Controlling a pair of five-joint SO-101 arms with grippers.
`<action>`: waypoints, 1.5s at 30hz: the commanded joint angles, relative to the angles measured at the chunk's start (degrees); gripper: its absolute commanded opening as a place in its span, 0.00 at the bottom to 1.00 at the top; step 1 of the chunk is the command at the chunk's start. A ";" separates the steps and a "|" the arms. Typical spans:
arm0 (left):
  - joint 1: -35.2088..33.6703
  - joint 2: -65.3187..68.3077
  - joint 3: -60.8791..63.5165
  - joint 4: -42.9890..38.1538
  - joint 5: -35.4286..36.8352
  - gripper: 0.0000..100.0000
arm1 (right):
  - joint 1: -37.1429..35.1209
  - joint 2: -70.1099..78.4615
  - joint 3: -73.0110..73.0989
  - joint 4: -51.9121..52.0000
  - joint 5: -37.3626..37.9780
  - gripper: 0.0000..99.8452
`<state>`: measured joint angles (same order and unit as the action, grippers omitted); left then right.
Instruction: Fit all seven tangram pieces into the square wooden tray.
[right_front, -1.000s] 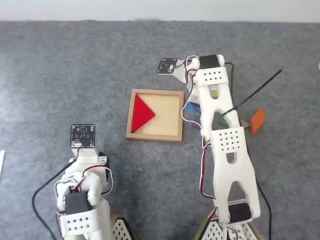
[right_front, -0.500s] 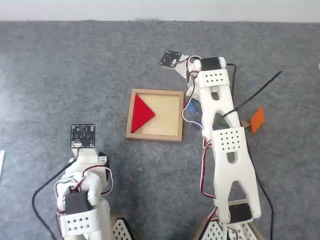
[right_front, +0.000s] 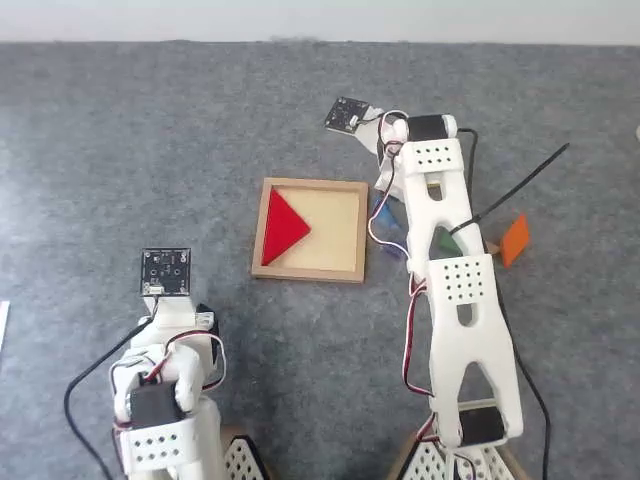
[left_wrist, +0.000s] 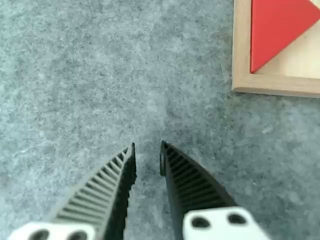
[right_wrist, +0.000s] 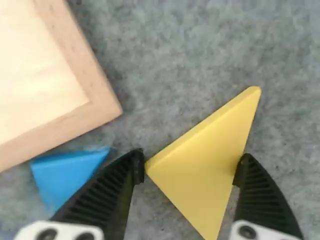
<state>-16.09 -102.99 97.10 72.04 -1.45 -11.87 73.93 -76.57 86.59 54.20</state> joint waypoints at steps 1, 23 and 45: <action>0.18 -1.05 -0.66 0.18 0.00 0.08 | 2.95 1.36 -0.70 -2.51 -0.09 0.21; 0.18 -1.05 -0.66 0.18 0.00 0.08 | 8.13 3.30 -1.32 1.63 3.16 0.12; 0.18 -1.05 -0.66 0.18 0.00 0.08 | 7.43 -5.49 -5.36 10.86 5.01 0.24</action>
<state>-16.09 -102.99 97.10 72.04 -1.45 -4.84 71.65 -79.21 96.70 60.35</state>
